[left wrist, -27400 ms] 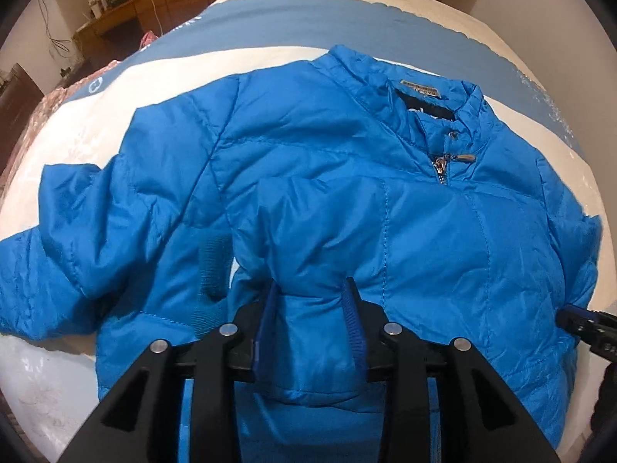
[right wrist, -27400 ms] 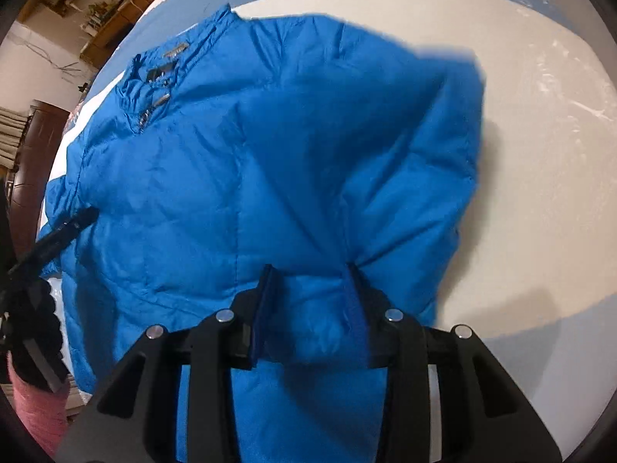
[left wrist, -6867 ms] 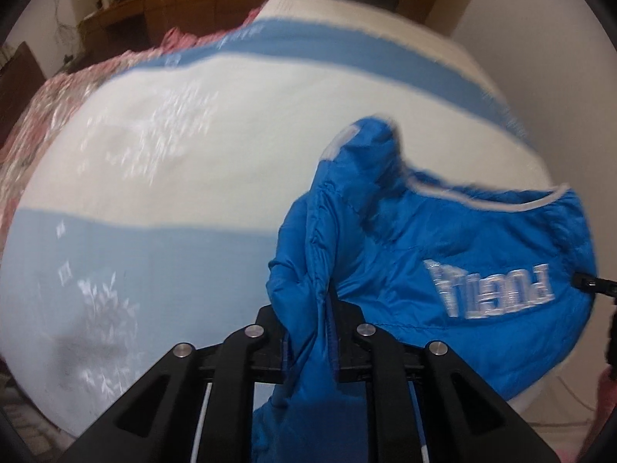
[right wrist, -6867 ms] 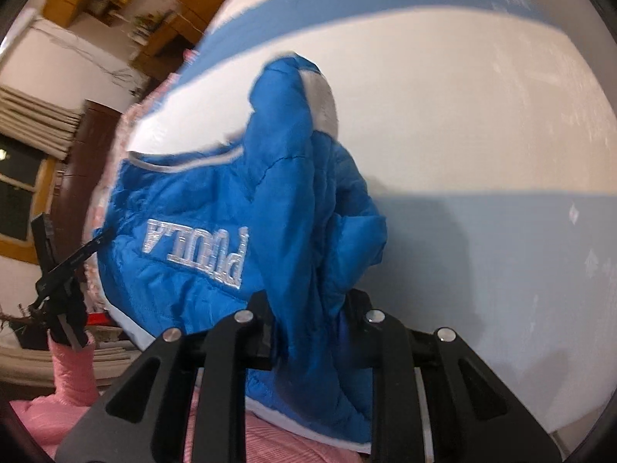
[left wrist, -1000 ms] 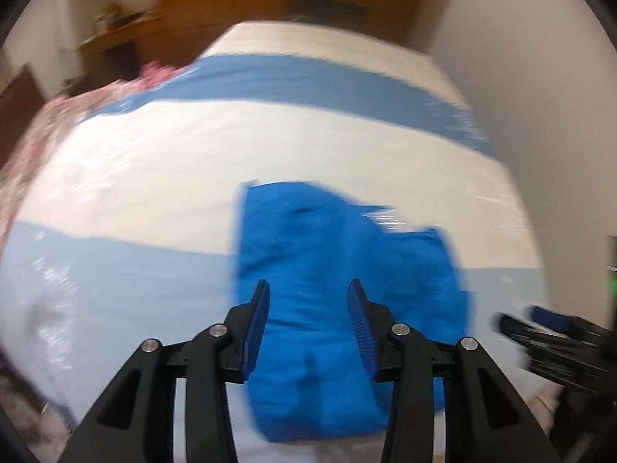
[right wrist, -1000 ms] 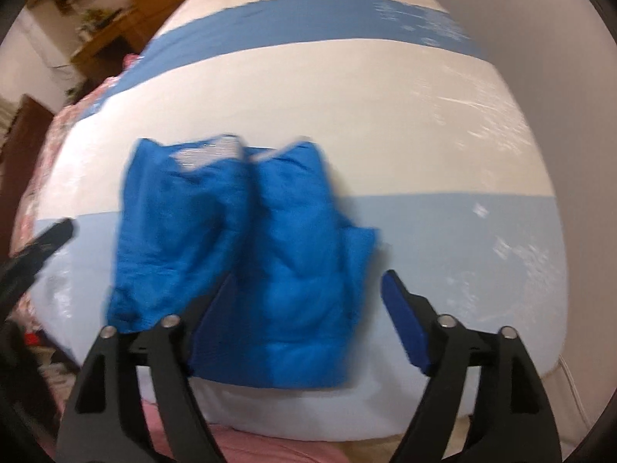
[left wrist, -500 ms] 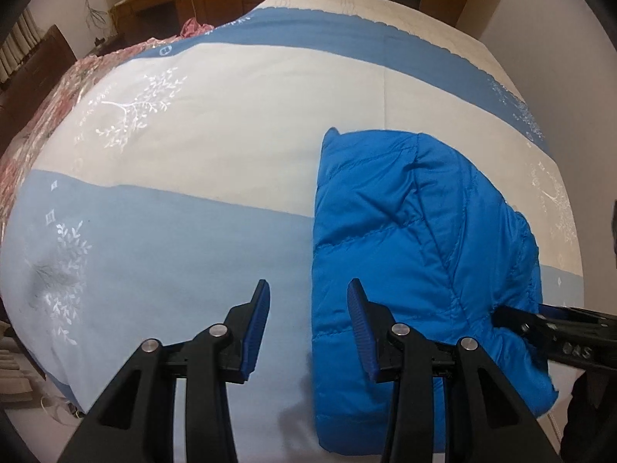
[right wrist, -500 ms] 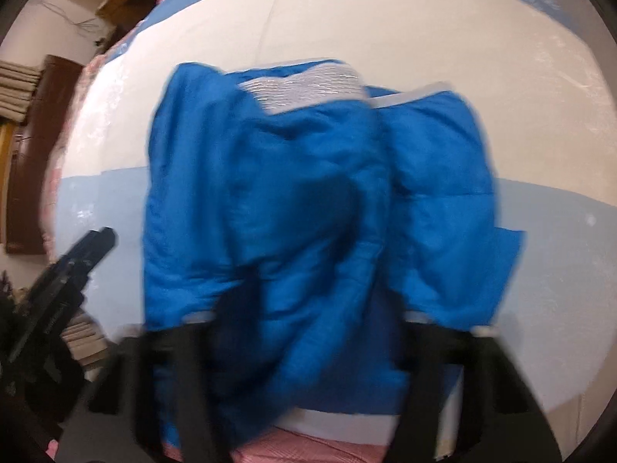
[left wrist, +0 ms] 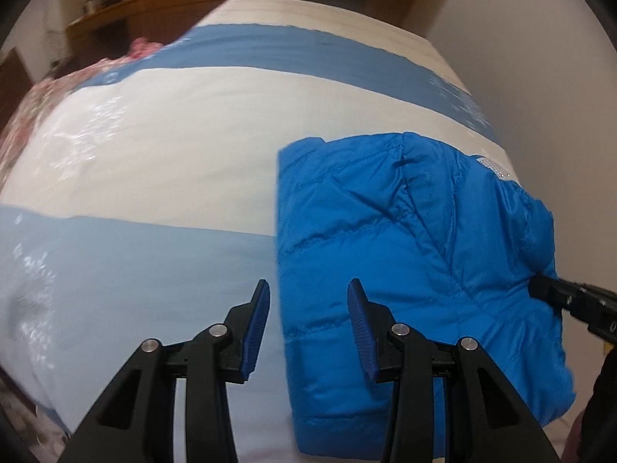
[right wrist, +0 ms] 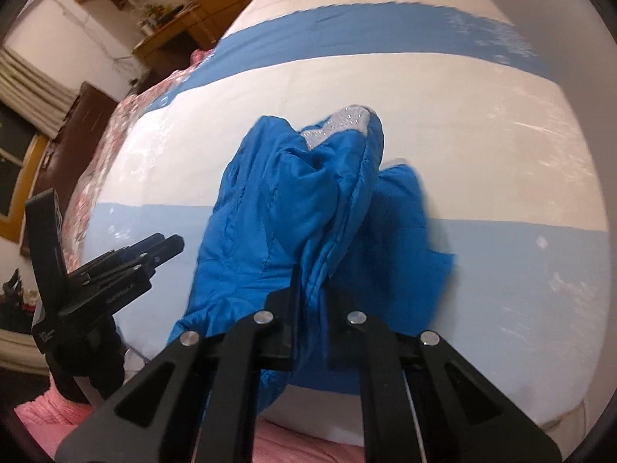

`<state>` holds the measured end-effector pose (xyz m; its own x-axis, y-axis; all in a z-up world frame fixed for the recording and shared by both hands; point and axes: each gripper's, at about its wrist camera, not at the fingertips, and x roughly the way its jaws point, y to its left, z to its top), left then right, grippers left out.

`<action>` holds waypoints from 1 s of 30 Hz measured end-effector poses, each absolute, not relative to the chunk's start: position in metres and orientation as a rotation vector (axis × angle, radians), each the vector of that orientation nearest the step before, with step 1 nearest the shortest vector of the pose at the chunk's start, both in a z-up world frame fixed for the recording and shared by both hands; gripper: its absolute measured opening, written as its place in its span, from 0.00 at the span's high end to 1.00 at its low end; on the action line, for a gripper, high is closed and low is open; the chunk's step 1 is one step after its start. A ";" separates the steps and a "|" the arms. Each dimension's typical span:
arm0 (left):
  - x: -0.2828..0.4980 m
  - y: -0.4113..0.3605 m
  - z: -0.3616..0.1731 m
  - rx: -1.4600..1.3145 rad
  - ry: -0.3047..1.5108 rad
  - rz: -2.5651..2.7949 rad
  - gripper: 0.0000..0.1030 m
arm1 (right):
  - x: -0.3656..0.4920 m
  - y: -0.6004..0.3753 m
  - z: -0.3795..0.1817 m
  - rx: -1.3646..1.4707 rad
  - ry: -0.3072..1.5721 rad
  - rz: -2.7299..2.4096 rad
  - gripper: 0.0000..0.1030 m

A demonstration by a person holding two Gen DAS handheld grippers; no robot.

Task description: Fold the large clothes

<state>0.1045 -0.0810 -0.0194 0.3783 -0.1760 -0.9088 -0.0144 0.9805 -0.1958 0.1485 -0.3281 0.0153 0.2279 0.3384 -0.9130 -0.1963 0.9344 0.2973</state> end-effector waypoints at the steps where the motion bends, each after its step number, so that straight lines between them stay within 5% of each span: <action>1: 0.105 -0.089 -0.020 -0.168 1.181 -0.125 0.59 | 0.148 -0.337 0.014 0.127 1.293 0.346 0.94; 16: 0.103 -0.142 -0.087 -0.078 1.276 -0.223 0.60 | 0.135 -0.398 -0.085 0.146 1.443 0.158 0.99; 24: 0.097 -0.143 -0.076 -0.087 1.269 -0.219 0.66 | 0.137 -0.382 -0.012 0.116 1.294 0.241 0.95; 30: 0.096 -0.126 -0.064 -0.093 1.284 -0.218 0.64 | 0.127 -0.331 -0.031 0.071 1.377 0.390 0.94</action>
<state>0.0965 -0.1255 -0.0636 0.2661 -0.2125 -0.9402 0.1095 0.9758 -0.1895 0.1274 -0.3314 -0.0305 0.1399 0.3111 -0.9400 -0.2286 0.9339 0.2750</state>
